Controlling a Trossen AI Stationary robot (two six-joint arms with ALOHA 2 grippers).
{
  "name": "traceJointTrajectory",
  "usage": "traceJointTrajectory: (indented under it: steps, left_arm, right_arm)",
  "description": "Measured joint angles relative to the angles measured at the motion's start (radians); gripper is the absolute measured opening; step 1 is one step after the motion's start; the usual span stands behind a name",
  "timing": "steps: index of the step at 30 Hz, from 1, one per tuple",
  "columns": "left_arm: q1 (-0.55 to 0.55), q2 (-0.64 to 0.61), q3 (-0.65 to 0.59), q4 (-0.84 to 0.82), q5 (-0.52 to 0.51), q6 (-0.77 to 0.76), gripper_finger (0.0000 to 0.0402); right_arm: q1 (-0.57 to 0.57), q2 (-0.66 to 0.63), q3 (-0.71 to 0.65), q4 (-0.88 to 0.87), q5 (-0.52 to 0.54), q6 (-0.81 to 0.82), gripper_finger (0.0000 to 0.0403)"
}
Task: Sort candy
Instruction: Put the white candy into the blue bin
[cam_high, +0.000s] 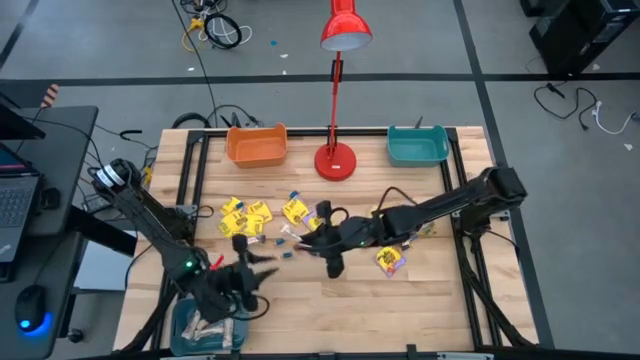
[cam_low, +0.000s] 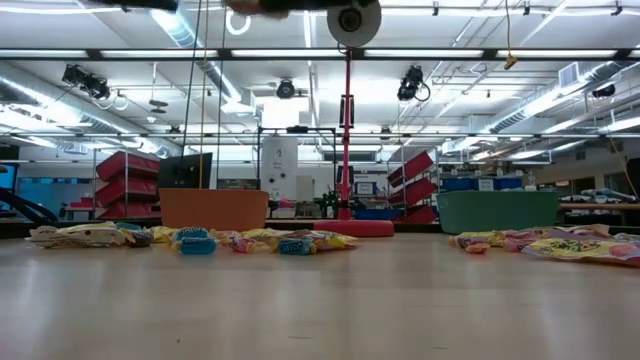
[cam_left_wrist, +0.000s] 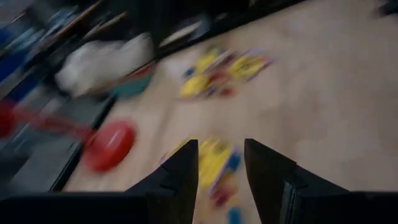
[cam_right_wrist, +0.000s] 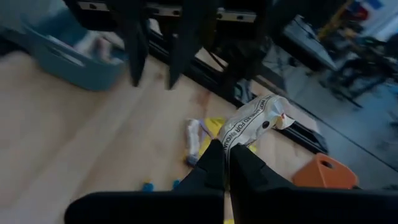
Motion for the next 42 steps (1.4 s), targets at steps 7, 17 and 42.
traceJointTrajectory:
  steps: [7, 17, 42]
  left_arm:
    - [0.101, 0.000, 0.001, 0.270, 0.239, 0.384, 0.0133]
    - [0.235, -0.060, -0.014, 0.313, 0.464, 0.495, 0.0133]
    - [0.457, -0.083, -0.040, 0.387, 0.661, 0.259, 0.0133]
  right_arm:
    - [0.036, -0.106, 0.000, -0.145, -0.097, 0.002, 0.0000]
    - [0.196, -0.157, 0.000, -0.346, 0.008, 0.064, 0.0000]
    - [0.242, -0.075, 0.000, -0.273, 0.377, -0.156, 0.0000]
